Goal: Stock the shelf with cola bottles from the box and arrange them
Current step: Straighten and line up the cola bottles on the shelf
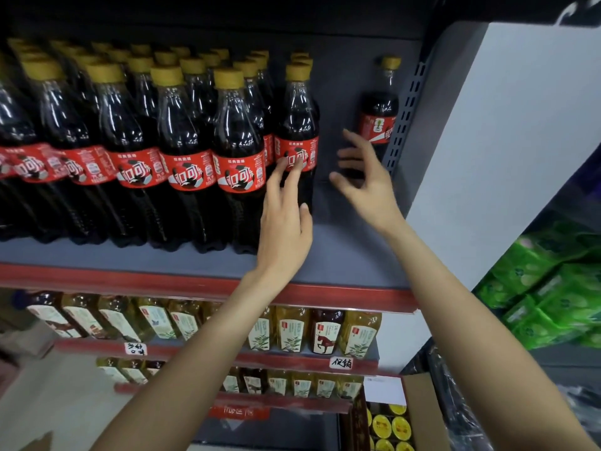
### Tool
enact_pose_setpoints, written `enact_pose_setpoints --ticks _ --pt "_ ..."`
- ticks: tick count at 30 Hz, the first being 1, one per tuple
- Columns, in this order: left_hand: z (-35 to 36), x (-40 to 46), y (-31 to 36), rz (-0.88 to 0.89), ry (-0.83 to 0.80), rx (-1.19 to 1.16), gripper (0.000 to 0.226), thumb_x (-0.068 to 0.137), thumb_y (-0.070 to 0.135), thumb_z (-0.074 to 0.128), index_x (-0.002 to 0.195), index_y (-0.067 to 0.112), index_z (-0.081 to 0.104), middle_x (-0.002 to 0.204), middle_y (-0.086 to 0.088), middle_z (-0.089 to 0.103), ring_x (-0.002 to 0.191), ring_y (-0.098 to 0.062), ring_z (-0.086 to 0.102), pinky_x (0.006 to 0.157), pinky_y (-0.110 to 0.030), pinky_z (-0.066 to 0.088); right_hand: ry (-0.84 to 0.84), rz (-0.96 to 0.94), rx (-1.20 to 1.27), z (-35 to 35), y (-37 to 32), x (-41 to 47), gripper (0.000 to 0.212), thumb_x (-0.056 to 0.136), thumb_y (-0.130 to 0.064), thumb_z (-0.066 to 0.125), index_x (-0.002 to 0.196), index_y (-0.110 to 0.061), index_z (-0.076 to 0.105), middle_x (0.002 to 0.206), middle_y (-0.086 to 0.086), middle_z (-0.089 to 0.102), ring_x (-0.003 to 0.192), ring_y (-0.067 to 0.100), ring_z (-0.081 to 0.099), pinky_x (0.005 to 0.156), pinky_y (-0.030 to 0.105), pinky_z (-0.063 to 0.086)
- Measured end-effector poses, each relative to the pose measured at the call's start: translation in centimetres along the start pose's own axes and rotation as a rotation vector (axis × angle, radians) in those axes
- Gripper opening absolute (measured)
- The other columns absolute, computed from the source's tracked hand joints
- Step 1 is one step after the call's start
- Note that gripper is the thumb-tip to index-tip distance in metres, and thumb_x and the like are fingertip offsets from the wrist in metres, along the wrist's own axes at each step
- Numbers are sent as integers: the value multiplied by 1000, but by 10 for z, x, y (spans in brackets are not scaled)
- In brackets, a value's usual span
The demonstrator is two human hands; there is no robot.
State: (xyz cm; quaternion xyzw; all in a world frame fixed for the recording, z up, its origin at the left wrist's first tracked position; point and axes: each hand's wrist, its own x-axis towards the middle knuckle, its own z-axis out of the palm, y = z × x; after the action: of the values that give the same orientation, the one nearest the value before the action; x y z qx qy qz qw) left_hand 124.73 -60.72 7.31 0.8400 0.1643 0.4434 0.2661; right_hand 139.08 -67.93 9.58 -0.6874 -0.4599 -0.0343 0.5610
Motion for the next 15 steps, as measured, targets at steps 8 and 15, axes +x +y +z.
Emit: enact_pose_setpoints --ticks 8,15 --pt "16 9 -13 167 -10 433 78 76 -17 51 147 -3 21 152 -32 13 142 -44 15 104 -47 42 292 151 -330 -14 43 39 76 85 -10 66 149 -7 24 141 17 36 132 31 38 102 26 32" --pt "9 10 -10 188 -53 451 72 83 1 57 147 -3 25 153 -28 14 141 -40 18 111 -41 35 170 208 -283 -13 50 51 96 84 6 62 154 -18 0 143 21 35 128 37 41 103 45 35"
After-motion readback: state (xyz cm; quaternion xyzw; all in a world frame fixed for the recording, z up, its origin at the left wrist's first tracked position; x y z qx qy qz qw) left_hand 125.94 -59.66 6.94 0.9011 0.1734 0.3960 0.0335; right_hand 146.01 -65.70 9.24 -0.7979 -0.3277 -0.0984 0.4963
